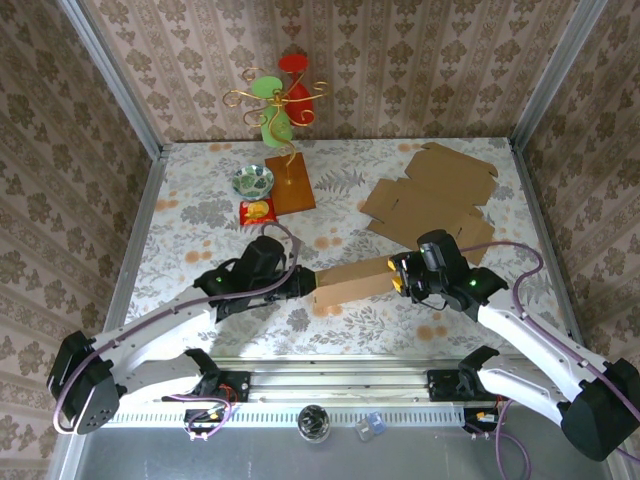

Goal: Fold the paper box

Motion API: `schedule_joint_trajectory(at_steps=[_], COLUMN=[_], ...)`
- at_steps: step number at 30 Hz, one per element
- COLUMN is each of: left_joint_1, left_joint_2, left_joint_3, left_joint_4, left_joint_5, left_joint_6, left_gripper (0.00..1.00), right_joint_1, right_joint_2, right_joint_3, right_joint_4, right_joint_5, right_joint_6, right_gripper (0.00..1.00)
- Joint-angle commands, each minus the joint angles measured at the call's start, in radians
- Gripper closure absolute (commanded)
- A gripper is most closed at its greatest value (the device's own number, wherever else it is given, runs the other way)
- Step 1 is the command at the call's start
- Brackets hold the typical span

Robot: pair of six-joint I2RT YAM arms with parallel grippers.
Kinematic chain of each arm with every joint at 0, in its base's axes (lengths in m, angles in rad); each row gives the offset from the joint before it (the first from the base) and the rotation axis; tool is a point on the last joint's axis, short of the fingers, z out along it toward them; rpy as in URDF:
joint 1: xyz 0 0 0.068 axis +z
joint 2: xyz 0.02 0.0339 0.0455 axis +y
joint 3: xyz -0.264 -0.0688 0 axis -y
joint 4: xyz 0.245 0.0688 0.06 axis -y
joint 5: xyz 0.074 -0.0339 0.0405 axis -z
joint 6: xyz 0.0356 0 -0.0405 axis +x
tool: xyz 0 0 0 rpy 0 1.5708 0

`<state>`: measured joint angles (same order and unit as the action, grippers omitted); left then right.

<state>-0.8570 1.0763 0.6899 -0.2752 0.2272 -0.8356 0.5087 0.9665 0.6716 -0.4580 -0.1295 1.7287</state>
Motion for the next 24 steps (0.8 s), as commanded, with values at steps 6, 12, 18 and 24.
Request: schedule_joint_trajectory(at_steps=[6, 12, 18, 24], left_joint_1=[-0.046, -0.057, -0.068, -0.08], left_joint_2=[0.022, 0.036, 0.058, 0.051], left_joint_3=[-0.036, -0.028, -0.014, -0.018], left_joint_4=[-0.197, -0.184, -0.179, -0.169], left_joint_5=[-0.077, -0.083, -0.092, -0.134], left_joint_6=[0.091, 0.096, 0.106, 0.11], left_gripper=[0.82, 0.82, 0.82, 0.82], right_joint_1=[-0.053, -0.109, -0.131, -0.146], right_joint_2=[-0.045, -0.048, 0.014, 0.031], right_joint_3=[0.055, -0.036, -0.046, -0.175], right_joint_4=[-0.227, -0.025, -0.025, 0.212], right_joint_5=[-0.111, -0.206, -0.31, -0.318], right_joint_6=[-0.019, 0.052, -0.003, 0.075], right_gripper=[0.23, 0.11, 0.13, 0.24])
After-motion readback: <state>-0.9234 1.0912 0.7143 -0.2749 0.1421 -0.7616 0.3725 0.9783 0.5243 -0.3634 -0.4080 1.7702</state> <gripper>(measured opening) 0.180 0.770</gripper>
